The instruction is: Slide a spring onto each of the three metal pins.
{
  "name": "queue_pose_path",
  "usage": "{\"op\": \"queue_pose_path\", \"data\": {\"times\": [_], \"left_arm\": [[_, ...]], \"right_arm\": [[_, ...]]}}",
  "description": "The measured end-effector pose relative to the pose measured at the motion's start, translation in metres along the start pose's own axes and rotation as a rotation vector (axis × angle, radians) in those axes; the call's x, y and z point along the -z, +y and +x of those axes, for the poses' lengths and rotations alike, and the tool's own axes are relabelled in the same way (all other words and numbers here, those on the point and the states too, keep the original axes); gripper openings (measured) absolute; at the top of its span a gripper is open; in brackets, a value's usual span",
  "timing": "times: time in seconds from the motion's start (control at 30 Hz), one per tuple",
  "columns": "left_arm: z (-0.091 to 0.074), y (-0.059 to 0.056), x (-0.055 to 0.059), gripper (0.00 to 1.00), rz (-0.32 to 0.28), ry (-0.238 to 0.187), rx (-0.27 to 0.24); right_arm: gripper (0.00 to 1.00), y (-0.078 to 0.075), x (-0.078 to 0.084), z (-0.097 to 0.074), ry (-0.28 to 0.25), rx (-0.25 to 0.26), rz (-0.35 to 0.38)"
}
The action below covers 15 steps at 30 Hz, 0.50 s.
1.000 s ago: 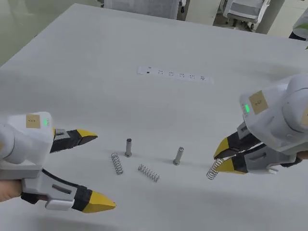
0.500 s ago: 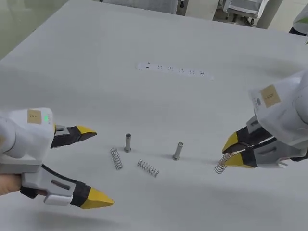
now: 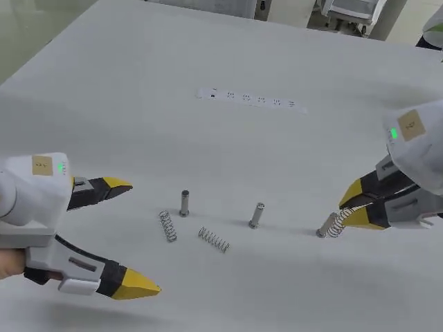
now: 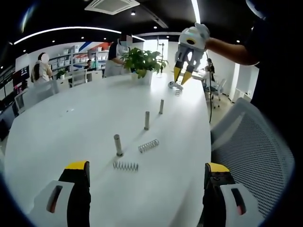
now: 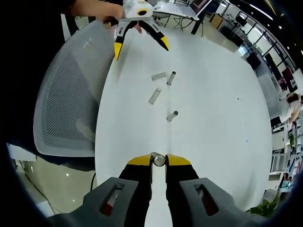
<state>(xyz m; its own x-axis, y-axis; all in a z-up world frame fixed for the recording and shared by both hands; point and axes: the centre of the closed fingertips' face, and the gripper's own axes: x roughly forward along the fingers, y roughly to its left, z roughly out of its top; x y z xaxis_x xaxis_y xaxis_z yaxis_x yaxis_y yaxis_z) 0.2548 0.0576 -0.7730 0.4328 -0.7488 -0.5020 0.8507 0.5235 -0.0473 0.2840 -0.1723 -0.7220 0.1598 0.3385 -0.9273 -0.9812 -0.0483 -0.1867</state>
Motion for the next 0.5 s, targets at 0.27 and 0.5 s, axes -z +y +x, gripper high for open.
{"op": "queue_pose_path", "data": {"times": [0.27,0.5], "left_arm": [[0.000,-0.003,0.003,0.98,-0.014,0.011,0.000],[-0.001,-0.003,0.002,0.98,-0.011,0.006,-0.003]], "right_arm": [[0.07,-0.010,0.007,-0.002,0.017,0.026,0.014],[0.07,-0.020,0.017,0.001,0.044,0.041,0.014]]}}
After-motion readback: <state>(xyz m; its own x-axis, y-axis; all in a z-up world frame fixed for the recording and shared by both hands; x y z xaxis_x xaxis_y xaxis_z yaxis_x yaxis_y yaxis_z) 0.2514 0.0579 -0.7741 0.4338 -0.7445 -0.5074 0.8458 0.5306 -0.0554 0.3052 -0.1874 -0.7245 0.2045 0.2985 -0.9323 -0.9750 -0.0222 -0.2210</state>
